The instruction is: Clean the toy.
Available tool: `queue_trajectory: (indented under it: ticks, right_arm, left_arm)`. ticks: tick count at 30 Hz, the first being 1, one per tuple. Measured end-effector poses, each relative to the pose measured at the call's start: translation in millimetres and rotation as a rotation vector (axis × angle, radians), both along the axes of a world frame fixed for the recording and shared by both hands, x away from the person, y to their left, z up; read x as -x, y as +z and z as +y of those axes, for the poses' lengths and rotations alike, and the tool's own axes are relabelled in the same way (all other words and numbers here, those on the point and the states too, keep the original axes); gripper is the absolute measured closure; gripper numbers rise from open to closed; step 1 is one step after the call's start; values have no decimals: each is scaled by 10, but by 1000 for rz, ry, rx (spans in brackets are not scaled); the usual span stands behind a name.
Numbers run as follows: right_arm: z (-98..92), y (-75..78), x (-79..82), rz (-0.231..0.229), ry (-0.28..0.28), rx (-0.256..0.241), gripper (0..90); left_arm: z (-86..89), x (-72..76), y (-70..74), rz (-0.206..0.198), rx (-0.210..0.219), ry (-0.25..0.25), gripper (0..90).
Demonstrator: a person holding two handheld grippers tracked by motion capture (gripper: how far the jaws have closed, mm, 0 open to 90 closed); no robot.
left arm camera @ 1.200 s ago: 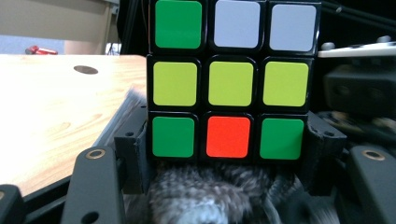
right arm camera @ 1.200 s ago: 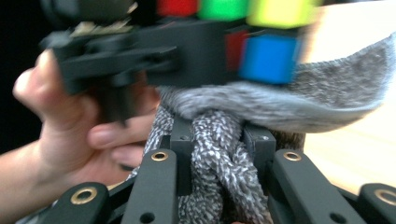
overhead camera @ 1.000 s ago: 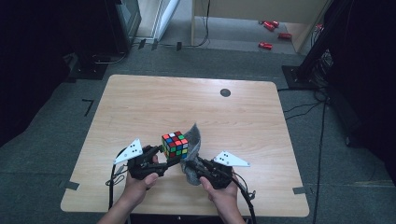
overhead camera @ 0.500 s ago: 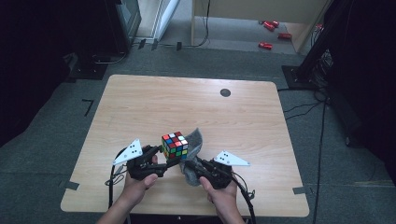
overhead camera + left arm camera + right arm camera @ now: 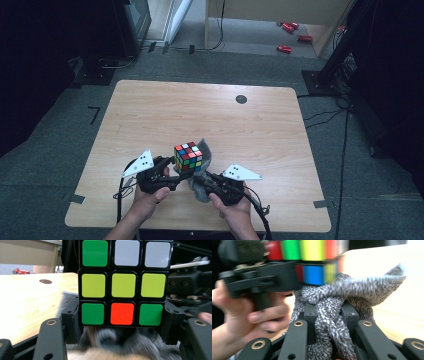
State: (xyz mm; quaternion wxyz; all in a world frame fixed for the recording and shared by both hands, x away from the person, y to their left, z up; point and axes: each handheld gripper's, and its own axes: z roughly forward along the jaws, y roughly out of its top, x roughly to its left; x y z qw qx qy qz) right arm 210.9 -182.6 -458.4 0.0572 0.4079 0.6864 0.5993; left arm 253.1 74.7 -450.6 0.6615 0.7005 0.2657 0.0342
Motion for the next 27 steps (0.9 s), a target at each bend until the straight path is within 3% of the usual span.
queue_trajectory:
  ticks: [2,6,11,13,15,17,22,27]
  right_arm:
    - [-70,-6,-22,6,-39,-11,727]
    - [-128,6,-33,-28,-75,32,726]
    - [16,-41,-15,-2,4,79,724]
    - [110,-48,22,-18,52,94,723]
    - [149,-16,49,-48,61,100,724]
    - [105,18,33,-55,47,96,724]
    - [-157,-5,-70,-47,-85,98,724]
    - [-419,-129,-224,-65,-173,277,716]
  left_arm:
    - [27,-10,7,2,4,9,345]
    - [53,-38,-10,20,5,22,344]
    - [3,-21,-26,19,-5,3,344]
    - [-37,-3,-40,19,-19,-4,345]
    - [-58,13,-44,9,-32,-8,344]
    - [-37,3,-28,7,-13,-8,345]
    - [55,-35,-17,11,-14,23,344]
    - [102,-97,-38,34,-23,37,344]
